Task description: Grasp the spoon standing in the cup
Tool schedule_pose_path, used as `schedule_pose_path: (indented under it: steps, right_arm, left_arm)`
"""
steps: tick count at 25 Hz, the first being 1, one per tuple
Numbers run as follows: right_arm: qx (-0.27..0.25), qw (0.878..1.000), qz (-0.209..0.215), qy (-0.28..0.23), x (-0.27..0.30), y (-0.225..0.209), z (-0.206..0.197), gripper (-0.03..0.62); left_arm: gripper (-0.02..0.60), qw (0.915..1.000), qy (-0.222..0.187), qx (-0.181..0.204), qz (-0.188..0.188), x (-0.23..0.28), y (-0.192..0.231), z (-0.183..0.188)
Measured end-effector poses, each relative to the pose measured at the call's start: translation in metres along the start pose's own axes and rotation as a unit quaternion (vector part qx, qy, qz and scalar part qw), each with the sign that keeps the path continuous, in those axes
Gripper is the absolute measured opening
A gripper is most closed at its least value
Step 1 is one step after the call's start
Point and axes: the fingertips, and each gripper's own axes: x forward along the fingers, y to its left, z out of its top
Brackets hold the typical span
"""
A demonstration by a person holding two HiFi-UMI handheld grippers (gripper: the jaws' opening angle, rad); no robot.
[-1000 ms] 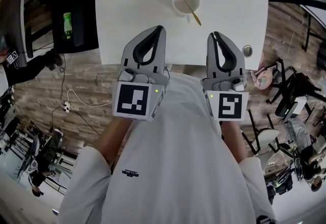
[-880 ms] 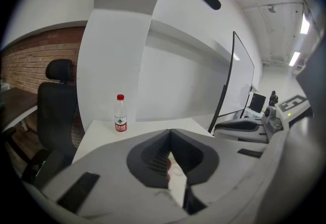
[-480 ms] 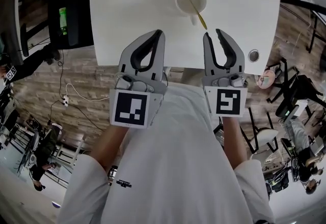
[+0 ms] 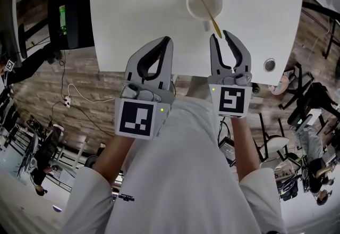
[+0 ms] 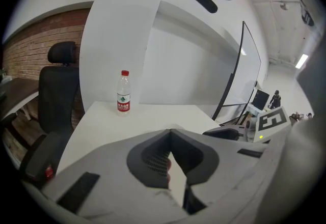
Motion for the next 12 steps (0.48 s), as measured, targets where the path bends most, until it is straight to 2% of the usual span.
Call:
schedule_pose_path:
  steps: [9,12]
  right_arm:
    - [0.007,1.000,-0.009,-0.015,0.020,-0.005,-0.014,0.081]
    - [0.010,1.000,-0.016,-0.023,0.023,-0.007,-0.012,0.043]
  left_arm:
    - [-0.005,0.9999,0.011,-0.002,0.007,0.003,0.004,-0.015]
    - [-0.005,0.9999,0.013,-0.003,0.008,0.003,0.005,-0.017]
